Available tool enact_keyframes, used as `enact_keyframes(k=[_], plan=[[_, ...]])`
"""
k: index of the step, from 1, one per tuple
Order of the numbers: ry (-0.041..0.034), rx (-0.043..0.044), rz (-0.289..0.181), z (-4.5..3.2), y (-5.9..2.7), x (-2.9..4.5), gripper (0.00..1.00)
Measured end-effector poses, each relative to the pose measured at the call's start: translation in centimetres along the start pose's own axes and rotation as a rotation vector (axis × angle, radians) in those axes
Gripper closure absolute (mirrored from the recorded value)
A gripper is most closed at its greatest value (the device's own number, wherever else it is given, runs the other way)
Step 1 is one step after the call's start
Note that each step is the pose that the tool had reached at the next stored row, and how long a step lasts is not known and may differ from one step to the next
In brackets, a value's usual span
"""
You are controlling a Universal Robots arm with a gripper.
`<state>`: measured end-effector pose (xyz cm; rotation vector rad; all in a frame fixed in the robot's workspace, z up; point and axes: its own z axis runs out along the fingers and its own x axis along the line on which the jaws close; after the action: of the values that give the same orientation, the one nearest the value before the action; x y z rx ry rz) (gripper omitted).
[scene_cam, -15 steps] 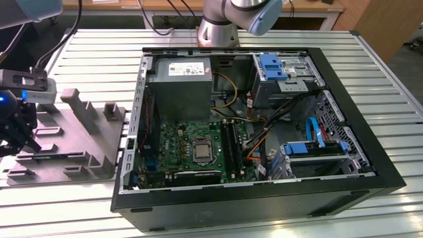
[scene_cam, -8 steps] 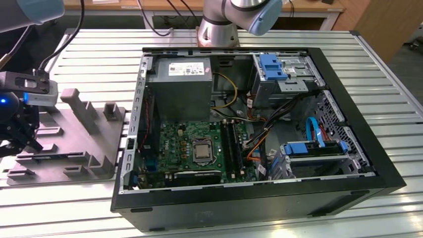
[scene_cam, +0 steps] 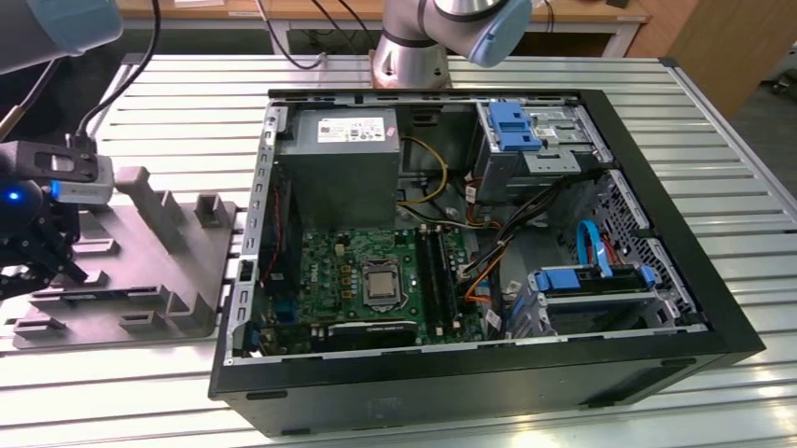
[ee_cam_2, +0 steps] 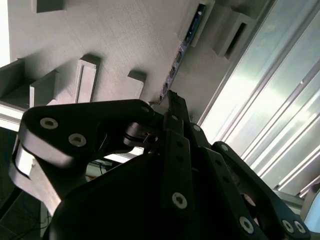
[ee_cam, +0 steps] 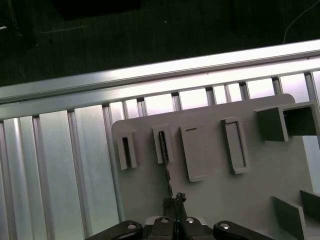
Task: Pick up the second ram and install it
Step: 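Pick up the second ram and move it above second insertion slot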
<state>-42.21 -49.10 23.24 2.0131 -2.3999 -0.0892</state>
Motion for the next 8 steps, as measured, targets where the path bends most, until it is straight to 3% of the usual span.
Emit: enact_keyframes(k=[8], plan=[[-0.0009, -0.0008, -0.019, 0.75, 0.05, 0.25, 0.9]])
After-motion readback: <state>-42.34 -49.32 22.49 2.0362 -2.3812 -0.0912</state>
